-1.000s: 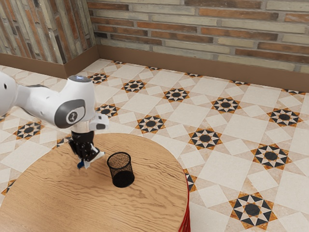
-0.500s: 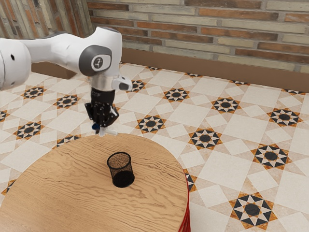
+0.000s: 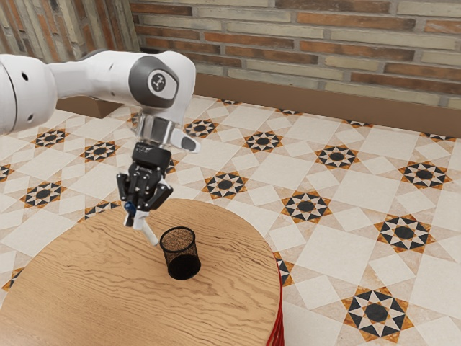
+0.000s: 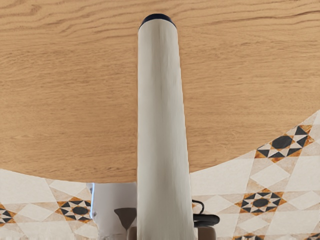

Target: Put the marker into the pen holder.

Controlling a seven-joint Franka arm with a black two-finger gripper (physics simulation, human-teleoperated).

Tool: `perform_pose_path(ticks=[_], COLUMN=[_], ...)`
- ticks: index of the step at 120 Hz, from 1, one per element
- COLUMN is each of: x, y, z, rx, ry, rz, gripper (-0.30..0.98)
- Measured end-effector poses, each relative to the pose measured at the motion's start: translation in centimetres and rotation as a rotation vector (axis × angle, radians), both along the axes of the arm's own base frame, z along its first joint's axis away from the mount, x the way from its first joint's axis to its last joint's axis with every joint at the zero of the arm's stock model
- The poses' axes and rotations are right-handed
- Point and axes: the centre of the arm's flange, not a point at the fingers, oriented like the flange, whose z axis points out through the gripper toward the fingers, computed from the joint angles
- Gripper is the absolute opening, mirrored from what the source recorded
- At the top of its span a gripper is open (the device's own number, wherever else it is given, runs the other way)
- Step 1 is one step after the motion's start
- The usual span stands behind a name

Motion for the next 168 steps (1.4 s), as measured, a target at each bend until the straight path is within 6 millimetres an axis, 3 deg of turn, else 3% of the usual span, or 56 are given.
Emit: perform_pose_path(ticks=[42, 89, 104, 120, 144, 148, 152, 160, 168], x=[3.9, 8.0, 8.5, 8.8, 8.8, 8.8, 8.6, 6.7, 3.7], y=[0.1, 0.8, -0.3, 0.3, 0.0, 0.1, 0.0, 0.6, 3.3], z=[-1.6, -6.7, -7.6, -9.3, -9.5, -8.7, -5.9, 2.6, 9.5], rx=[0.034, 0.075, 0.069, 0.066, 0.057, 0.057, 0.058, 0.075, 0.100], ry=[0.004, -0.069, -0.098, -0.090, -0.096, -0.110, -0.154, -0.302, -0.466], rz=[-0.001, -0.007, -0.023, -0.012, -0.003, 0.000, -0.001, 0.003, 0.022], gripper=[-0.10, -0.10, -0.09, -0.08, 0.32, 0.38, 0.42, 0.49, 0.54])
